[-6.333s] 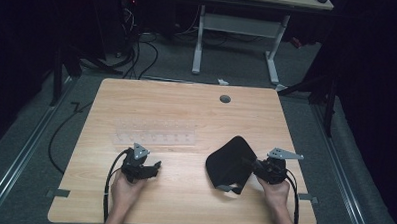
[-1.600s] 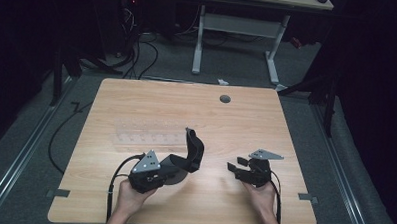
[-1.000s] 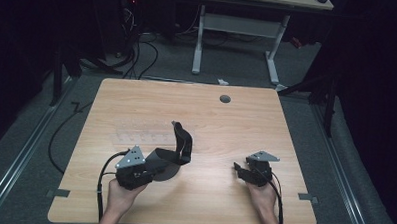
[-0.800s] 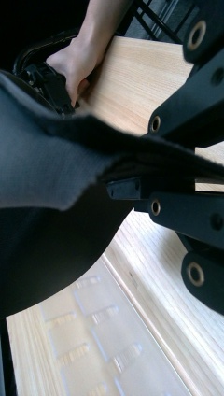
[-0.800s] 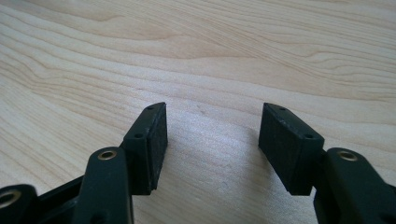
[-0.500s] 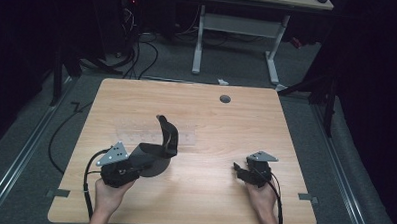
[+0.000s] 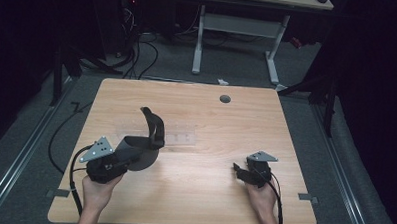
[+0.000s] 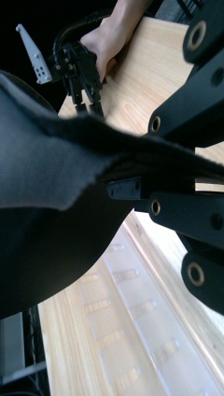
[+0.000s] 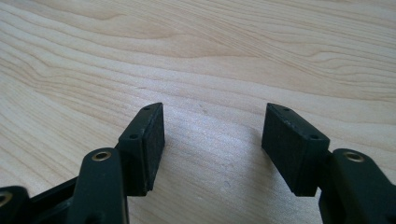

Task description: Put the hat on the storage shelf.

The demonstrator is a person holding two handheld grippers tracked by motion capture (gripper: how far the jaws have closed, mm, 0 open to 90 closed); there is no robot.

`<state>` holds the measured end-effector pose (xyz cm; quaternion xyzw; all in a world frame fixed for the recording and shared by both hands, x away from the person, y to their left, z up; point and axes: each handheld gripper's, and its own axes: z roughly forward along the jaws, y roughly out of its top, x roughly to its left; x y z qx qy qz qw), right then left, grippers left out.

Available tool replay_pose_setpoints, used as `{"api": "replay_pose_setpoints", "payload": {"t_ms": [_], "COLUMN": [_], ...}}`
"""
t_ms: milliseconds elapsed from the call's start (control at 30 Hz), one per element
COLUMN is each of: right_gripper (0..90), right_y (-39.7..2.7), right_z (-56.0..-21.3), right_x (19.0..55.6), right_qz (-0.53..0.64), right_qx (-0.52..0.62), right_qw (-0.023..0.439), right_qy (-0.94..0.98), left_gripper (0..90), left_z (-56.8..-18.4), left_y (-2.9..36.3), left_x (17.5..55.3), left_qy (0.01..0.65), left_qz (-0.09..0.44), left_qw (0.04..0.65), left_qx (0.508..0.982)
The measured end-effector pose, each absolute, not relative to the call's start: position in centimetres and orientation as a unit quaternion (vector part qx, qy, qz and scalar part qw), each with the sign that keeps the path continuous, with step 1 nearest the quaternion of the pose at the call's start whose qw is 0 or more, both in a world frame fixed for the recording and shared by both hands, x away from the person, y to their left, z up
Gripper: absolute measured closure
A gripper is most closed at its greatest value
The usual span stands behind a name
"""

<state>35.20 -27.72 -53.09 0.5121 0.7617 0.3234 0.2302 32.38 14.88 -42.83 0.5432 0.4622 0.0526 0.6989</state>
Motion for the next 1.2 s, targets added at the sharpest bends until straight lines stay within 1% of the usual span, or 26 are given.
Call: {"api": "replay_pose_setpoints", "payload": {"t_ms": [400,567,767,1200], "right_gripper": [38.6,38.4,38.4,38.0], "right_y": [-27.7,-27.7,-27.7,-27.7], "right_z": [-53.1,-53.1,-53.1,-53.1], "right_x": [35.2,35.2,35.2,35.2], "right_qz": [0.323,0.323,0.323,0.322], "right_qx": [0.512,0.511,0.511,0.511], "right_qw": [0.23,0.23,0.23,0.23], "right_qy": [0.762,0.763,0.762,0.763], "left_gripper": [86.0,86.0,86.0,86.0], "left_z": [-42.1,-42.2,-41.9,-41.3], "left_y": [16.4,17.0,17.8,18.9], "left_x": [33.4,33.7,34.1,35.8], "left_qy": [0.473,0.479,0.485,0.492], "left_qz": [0.072,0.082,0.09,0.121], "left_qw": [0.705,0.698,0.701,0.696], "left_qx": [0.523,0.526,0.515,0.509]}}
